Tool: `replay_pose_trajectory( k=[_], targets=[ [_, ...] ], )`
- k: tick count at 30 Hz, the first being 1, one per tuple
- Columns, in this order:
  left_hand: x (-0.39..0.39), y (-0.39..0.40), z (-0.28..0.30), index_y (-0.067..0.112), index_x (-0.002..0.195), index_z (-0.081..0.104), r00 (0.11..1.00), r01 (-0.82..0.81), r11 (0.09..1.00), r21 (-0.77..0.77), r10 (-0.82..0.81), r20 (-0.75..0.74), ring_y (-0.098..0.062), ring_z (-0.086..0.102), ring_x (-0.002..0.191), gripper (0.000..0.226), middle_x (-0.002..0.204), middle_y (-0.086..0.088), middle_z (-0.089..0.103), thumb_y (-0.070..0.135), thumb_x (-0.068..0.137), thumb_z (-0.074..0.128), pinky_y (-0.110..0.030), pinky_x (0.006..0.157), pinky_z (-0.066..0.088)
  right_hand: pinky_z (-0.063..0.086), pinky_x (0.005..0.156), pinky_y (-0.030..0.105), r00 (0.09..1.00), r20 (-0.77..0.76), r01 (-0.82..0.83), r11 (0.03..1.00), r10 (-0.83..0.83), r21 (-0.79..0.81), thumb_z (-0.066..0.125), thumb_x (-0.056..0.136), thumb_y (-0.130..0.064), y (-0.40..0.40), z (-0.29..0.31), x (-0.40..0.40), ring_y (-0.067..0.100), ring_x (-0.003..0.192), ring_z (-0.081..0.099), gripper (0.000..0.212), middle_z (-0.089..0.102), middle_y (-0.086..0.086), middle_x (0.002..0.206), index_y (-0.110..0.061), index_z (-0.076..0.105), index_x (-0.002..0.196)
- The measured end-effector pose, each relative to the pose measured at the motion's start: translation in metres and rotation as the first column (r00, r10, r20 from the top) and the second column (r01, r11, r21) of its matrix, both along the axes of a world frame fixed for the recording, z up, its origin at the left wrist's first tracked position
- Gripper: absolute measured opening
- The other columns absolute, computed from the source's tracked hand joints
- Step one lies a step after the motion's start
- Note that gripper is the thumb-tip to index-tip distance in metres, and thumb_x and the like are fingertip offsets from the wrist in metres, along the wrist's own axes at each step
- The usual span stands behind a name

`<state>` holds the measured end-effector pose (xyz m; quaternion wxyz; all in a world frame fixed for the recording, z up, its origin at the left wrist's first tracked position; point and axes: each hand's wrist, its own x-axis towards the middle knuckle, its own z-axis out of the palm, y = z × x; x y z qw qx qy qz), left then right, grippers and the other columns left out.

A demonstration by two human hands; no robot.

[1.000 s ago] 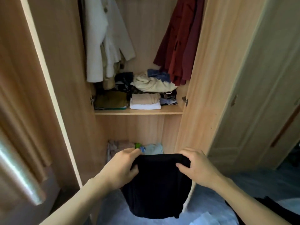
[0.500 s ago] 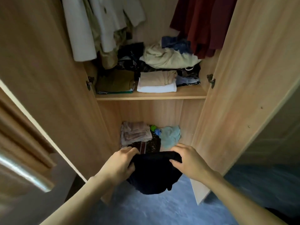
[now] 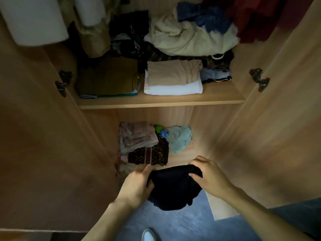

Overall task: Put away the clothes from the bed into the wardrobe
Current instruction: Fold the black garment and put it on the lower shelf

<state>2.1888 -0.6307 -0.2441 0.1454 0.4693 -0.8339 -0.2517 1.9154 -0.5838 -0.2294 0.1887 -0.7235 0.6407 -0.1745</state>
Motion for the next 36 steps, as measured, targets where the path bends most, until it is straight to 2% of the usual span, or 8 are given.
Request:
replay_pose_trajectory(
  k=[10, 15, 20, 23, 26, 29, 32, 36],
  targets=[
    [-0.039, -0.123, -0.047, 0.02, 0.111, 0.059, 0.999, 0.016, 1.0, -0.018, -0.016, -0.047, -0.021, 0.057, 0.099, 0.029, 0.107, 0.001, 0.058, 0.01, 0.083, 0.06, -0.036, 0.079, 0.049, 0.052, 0.07, 0.031, 0.984, 0.098, 0.156, 0.986, -0.15, -0.059, 0.073, 0.08, -0.009, -0.106, -0.045, -0.029, 0.008, 0.077, 0.057, 0.017, 0.056, -0.012, 0.087, -0.019, 0.066, 0.092],
    [-0.081, -0.18, -0.165, 0.017, 0.11, 0.065, 0.998, 0.009, 0.992, -0.129, -0.017, -0.056, -0.023, 0.062, 0.099, 0.028, 0.106, -0.004, 0.066, 0.008, 0.084, 0.065, -0.031, 0.081, 0.05, 0.042, 0.079, 0.007, 0.952, 0.232, 0.233, 0.964, -0.2, -0.125, 0.076, 0.08, -0.006, -0.157, -0.167, -0.064, -0.004, 0.089, 0.058, 0.024, 0.057, -0.024, 0.091, -0.02, 0.071, 0.098],
    [-0.126, -0.241, -0.325, 0.016, 0.106, 0.063, 0.996, 0.043, 0.972, -0.231, -0.059, -0.061, -0.027, 0.062, 0.094, 0.031, 0.1, -0.004, 0.064, 0.004, 0.079, 0.069, -0.033, 0.077, 0.05, 0.053, 0.075, 0.027, 0.909, 0.331, 0.327, 0.926, -0.254, -0.188, 0.077, 0.08, -0.008, -0.209, -0.334, -0.1, 0.006, 0.085, 0.063, 0.023, 0.062, -0.015, 0.088, -0.026, 0.069, 0.092],
    [-0.141, -0.266, -0.399, 0.019, 0.108, 0.061, 0.993, 0.013, 0.958, -0.285, -0.046, -0.109, -0.022, 0.056, 0.096, 0.035, 0.1, -0.001, 0.061, 0.003, 0.078, 0.069, -0.028, 0.076, 0.042, 0.05, 0.072, 0.024, 0.898, 0.365, 0.349, 0.903, -0.246, -0.249, 0.077, 0.079, -0.004, -0.227, -0.411, -0.114, 0.009, 0.083, 0.063, 0.025, 0.061, -0.012, 0.086, -0.026, 0.069, 0.09],
    [-0.151, -0.285, -0.456, 0.02, 0.107, 0.061, 0.985, -0.009, 0.947, -0.322, -0.047, -0.165, -0.016, 0.053, 0.095, 0.038, 0.098, 0.003, 0.058, 0.0, 0.076, 0.07, -0.02, 0.077, 0.035, 0.052, 0.071, 0.025, 0.867, 0.445, 0.378, 0.877, -0.223, -0.297, 0.077, 0.08, -0.004, -0.241, -0.467, -0.122, 0.012, 0.087, 0.066, 0.024, 0.063, -0.01, 0.09, -0.023, 0.072, 0.094],
    [-0.161, -0.299, -0.506, 0.021, 0.105, 0.062, 0.977, -0.012, 0.941, -0.338, -0.061, -0.205, -0.015, 0.057, 0.093, 0.034, 0.098, 0.005, 0.06, 0.001, 0.078, 0.069, -0.028, 0.079, 0.045, 0.053, 0.068, 0.025, 0.828, 0.508, 0.438, 0.838, -0.236, -0.326, 0.078, 0.08, -0.004, -0.256, -0.52, -0.126, 0.011, 0.086, 0.068, 0.023, 0.066, -0.011, 0.09, -0.022, 0.072, 0.093],
    [-0.163, -0.309, -0.543, 0.022, 0.103, 0.062, 0.971, 0.014, 0.934, -0.356, -0.097, -0.217, -0.016, 0.061, 0.091, 0.03, 0.096, 0.005, 0.063, 0.004, 0.08, 0.067, -0.033, 0.078, 0.049, 0.04, 0.055, 0.005, 0.796, 0.545, 0.468, 0.838, -0.263, -0.281, 0.078, 0.081, -0.003, -0.265, -0.555, -0.128, -0.005, 0.062, 0.063, 0.02, 0.065, -0.022, 0.07, -0.018, 0.071, 0.093],
    [-0.161, -0.312, -0.564, 0.022, 0.105, 0.064, 0.972, -0.021, 0.966, -0.257, -0.039, -0.23, -0.016, 0.064, 0.092, 0.03, 0.098, 0.004, 0.067, 0.005, 0.08, 0.068, -0.039, 0.08, 0.054, 0.033, 0.043, 0.003, 0.778, 0.56, 0.45, 0.874, -0.285, -0.181, 0.077, 0.082, -0.002, -0.269, -0.571, -0.131, -0.011, 0.046, 0.053, 0.023, 0.055, -0.032, 0.052, -0.015, 0.068, 0.098]
  ],
)
